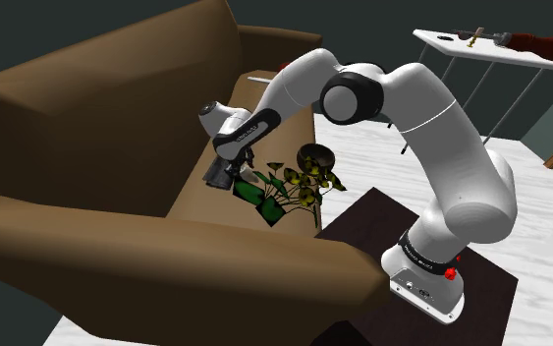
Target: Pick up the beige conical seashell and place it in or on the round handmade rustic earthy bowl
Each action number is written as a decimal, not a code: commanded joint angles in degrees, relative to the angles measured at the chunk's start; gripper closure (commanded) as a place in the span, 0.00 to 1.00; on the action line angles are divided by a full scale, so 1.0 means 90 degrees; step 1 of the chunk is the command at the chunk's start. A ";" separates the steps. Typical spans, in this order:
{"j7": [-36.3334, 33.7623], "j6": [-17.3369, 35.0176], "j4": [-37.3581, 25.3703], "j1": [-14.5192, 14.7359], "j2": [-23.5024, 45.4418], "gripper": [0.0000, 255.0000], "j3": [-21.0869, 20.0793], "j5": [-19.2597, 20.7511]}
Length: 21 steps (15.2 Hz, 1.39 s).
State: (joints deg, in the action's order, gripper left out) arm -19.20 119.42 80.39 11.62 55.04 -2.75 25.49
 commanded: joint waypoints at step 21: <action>0.0210 -0.0552 0.0326 -0.0038 -0.0901 1.00 -0.0087 -0.0108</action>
State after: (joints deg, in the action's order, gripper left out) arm -17.45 114.79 82.93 11.32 47.68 -3.47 24.58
